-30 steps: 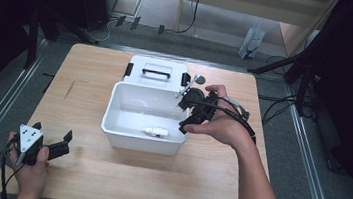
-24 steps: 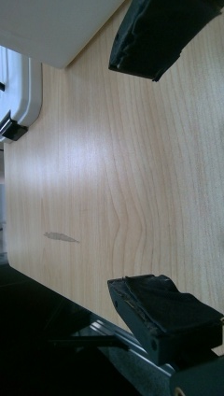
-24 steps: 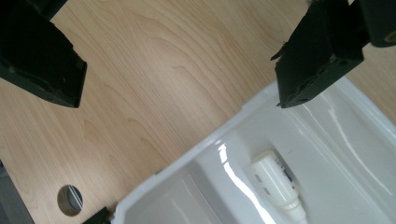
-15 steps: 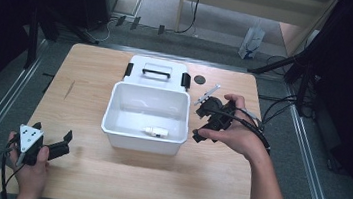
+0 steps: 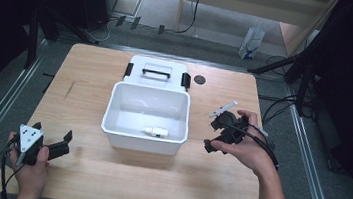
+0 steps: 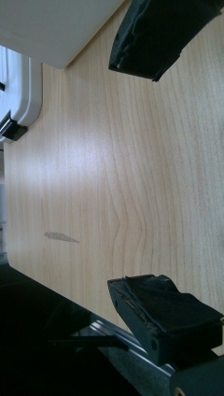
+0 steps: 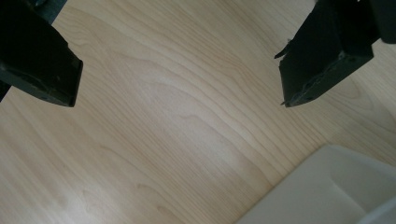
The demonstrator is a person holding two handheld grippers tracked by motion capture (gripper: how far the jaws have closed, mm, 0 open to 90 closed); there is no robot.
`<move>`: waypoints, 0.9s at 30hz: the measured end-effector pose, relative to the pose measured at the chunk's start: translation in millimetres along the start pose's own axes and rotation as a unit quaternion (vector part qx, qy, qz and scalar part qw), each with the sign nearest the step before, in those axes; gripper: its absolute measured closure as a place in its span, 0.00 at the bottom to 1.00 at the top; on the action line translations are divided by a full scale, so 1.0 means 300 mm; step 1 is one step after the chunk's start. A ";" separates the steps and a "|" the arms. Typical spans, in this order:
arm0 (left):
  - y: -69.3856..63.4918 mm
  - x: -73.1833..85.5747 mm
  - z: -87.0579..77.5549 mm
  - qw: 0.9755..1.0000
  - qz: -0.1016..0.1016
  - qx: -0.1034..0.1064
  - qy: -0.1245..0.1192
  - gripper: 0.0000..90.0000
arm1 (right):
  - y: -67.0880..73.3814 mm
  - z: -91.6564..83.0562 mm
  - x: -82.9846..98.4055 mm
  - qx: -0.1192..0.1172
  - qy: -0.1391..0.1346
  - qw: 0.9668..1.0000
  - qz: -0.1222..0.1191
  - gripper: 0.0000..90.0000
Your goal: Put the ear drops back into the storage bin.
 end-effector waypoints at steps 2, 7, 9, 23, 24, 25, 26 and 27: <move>0.000 0.000 0.000 1.000 0.000 0.000 0.000 0.01 | -0.004 0.010 0.021 0.002 0.001 1.000 0.008 0.00; 0.000 0.000 0.000 1.000 0.001 -0.001 0.000 0.01 | -0.012 0.044 0.082 0.003 -0.015 1.000 0.026 0.00; 0.000 0.000 0.000 1.000 0.002 -0.001 0.000 0.01 | -0.010 0.057 0.106 0.005 -0.017 0.999 0.033 0.00; 0.000 0.000 0.000 1.000 0.003 -0.002 0.001 0.01 | 0.004 0.131 0.248 0.000 -0.053 0.994 0.093 0.00; 0.000 0.000 0.000 1.000 0.004 -0.002 0.002 0.01 | 0.005 0.137 0.254 0.000 -0.059 0.993 0.099 0.00; 0.000 0.000 0.000 1.000 0.003 -0.002 0.002 0.01 | 0.009 0.141 0.261 -0.002 -0.064 0.993 0.104 0.00; 0.000 0.000 0.000 1.000 0.003 -0.002 0.002 0.01 | 0.013 0.148 0.267 -0.003 -0.072 0.991 0.109 0.00; 0.000 0.000 0.000 1.000 0.003 -0.002 0.002 0.01 | 0.017 0.151 0.273 -0.004 -0.075 0.991 0.114 0.00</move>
Point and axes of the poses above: each handheld gripper's, and its own axes: z roughly forward along the jaws, x roughly out of its underside, y roughly to its left, the point moved 10 cm from there along z, roughly forward along the jaws, and after that the axes turned 8 degrees about x, right-handed, at the moved point
